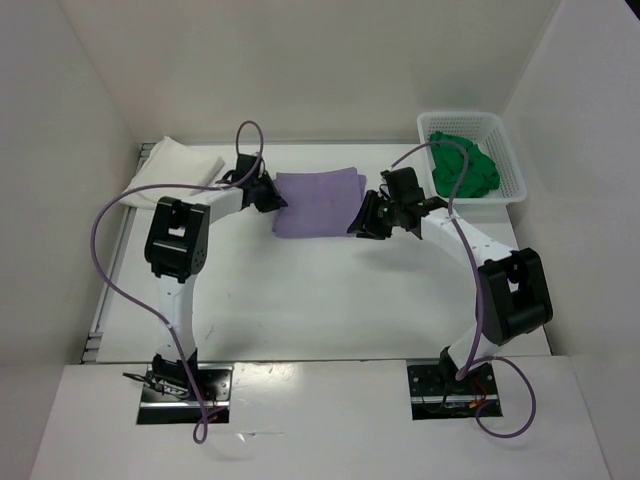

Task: Fold and stack the t-shirts
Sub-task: Put the neatly folded tshirt into the corner of the board with the left arm, then grab crumpled tshirt from bin with the right arm

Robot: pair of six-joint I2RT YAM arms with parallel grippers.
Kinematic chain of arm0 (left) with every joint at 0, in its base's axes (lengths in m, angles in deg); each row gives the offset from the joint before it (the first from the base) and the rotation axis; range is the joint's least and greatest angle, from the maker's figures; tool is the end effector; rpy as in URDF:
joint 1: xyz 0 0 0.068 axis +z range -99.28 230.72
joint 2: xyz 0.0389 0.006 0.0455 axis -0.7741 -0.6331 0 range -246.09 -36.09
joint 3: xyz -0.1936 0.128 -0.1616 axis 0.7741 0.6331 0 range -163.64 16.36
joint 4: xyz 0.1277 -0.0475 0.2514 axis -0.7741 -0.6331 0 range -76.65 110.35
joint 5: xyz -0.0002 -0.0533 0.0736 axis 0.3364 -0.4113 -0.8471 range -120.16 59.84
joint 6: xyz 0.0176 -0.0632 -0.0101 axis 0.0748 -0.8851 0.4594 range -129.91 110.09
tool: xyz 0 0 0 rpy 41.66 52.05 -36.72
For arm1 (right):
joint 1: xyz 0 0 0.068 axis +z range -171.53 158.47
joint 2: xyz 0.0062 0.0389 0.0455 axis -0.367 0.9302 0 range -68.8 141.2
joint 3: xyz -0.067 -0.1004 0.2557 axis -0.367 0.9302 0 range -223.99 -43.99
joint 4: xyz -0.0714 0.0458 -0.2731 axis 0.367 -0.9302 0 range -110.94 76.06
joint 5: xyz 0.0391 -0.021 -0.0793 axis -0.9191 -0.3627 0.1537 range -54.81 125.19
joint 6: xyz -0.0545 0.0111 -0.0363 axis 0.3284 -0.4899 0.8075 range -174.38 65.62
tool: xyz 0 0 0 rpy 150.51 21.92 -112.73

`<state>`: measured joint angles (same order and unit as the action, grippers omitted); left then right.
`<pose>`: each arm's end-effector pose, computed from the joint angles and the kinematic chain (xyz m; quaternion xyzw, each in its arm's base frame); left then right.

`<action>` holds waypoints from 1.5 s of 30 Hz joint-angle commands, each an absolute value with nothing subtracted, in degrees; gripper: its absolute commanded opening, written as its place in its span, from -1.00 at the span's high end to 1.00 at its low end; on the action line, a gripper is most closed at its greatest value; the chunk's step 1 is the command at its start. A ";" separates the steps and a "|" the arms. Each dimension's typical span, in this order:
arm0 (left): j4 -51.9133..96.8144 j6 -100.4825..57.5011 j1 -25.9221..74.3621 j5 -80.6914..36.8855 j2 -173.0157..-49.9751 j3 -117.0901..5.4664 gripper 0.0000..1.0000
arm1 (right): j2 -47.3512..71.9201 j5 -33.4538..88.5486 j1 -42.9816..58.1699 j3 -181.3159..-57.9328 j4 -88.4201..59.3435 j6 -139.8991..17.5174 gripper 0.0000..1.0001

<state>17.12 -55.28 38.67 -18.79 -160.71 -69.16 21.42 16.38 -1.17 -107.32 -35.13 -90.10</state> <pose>0.5032 -0.1180 0.1303 -0.2226 0.8835 -0.2726 0.3091 0.3435 0.1456 0.2267 0.0651 0.9208 0.3006 0.2398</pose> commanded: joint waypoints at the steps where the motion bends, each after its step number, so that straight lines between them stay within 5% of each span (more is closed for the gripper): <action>1: 14.90 -54.65 36.83 -19.88 -162.30 -75.46 0.81 | 19.88 15.41 -0.88 -107.18 -34.16 -90.15 0.19; 12: 4.54 -47.62 45.17 -23.31 -161.16 -102.17 0.98 | 21.12 14.27 -0.88 -107.18 -34.16 -90.15 0.19; 18: 10.12 -51.04 60.44 -19.97 -154.14 -95.29 0.98 | 23.31 12.43 -0.88 -107.71 -34.16 -89.09 0.19; 20: 13.65 -53.93 64.06 -19.97 -150.01 -84.18 0.81 | 23.84 11.90 -0.88 -108.23 -34.16 -88.57 0.19; 22: 18.48 -58.57 68.81 -19.44 -146.50 -75.80 0.07 | 24.54 11.20 -0.88 -108.24 -34.16 -88.04 0.19; 24: 21.30 -63.23 72.93 -19.61 -143.60 -63.14 -0.44 | 25.07 10.67 -0.88 -108.24 -34.16 -88.04 0.19; 27: 24.30 -69.84 75.67 -24.43 -132.03 -49.09 -0.54 | 25.07 10.14 -0.88 -108.24 -34.16 -87.51 0.19; 33: 22.19 -69.51 74.46 -23.67 -123.47 -45.26 -0.82 | 25.59 13.64 -0.88 -108.57 -34.77 -87.51 0.03; 36: 19.56 -64.33 67.11 -23.66 -121.96 -45.25 -0.89 | 26.21 19.00 -0.88 -113.23 -37.40 -87.51 -0.32; 37: 18.16 -61.79 64.81 -23.66 -121.18 -45.25 -0.89 | 26.21 20.32 -0.88 -114.81 -39.06 -87.51 -0.85; 38: 17.63 -60.64 62.52 -23.66 -121.17 -44.73 -0.79 | 26.82 23.82 -0.88 -118.05 -39.95 -86.81 -0.91; 40: 15.97 -58.96 55.43 -21.04 -121.17 -44.11 -0.67 | 26.83 26.21 -0.88 -121.32 -41.36 -86.11 -0.94; 45: 14.81 -59.91 39.23 -4.91 -122.93 -39.99 -0.63 | 27.88 25.10 -6.49 -129.24 -43.39 -84.96 -0.61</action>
